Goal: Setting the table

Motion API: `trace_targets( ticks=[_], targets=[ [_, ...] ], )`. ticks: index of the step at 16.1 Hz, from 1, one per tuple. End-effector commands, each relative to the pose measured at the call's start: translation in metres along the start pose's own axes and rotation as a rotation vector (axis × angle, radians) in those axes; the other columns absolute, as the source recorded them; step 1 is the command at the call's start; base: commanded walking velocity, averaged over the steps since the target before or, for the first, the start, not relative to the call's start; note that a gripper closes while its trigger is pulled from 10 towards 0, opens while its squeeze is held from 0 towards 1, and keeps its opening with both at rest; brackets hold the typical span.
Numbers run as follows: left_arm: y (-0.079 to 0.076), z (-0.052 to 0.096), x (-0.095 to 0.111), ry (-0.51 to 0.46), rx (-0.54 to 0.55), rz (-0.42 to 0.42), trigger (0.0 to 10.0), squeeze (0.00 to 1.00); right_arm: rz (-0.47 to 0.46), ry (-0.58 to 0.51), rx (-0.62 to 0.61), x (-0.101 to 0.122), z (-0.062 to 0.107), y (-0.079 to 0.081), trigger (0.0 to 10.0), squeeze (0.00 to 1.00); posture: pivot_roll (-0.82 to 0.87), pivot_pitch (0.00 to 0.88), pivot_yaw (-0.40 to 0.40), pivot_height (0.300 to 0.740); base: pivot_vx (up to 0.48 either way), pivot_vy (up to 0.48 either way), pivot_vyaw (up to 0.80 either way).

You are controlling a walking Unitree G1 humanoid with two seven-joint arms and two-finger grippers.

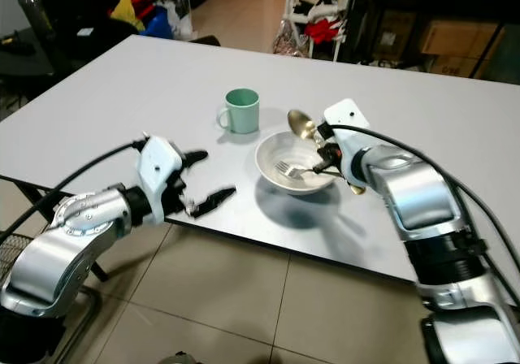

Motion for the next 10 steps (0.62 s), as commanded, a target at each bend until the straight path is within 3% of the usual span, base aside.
trace_targets(
  ticks=[1, 5, 10],
  targets=[
    [-0.003, 0.002, -0.001, 0.014, -0.02, -0.002, 10.0, 0.0, 0.017, -0.015, 0.058, 0.007, 0.001, 0.009, 10.0, 0.0, 0.07, 0.0, 0.043, 0.74, 0.0, 0.0, 0.0],
    [-0.013, 0.004, -0.01, 0.061, -0.075, 0.011, 10.0, 0.0, 0.027, 0.04, 0.082, 0.002, -0.012, 0.013, 10.0, 0.0, 0.07, 0.0, 0.039, 0.74, 0.0, 0.0, 0.0],
    [-0.019, 0.008, -0.015, 0.082, -0.093, 0.02, 10.0, 0.0, 0.037, 0.114, 0.118, -0.003, -0.018, 0.013, 10.0, 0.0, 0.09, 0.0, 0.018, 0.74, 0.0, 0.0, 0.0]
  ],
)
Point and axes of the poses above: a point about 5 cm out from each wrist's last joint towards the gripper, its own z axis pointing back from the gripper into the wrist, its own x axis along the axis of the wrist's last joint, y = z × x, the point moved 4 cm from there along -z, pointing out of the wrist towards the gripper, and after that the axes turned 9 degrees about z, right-handed, at the moved point
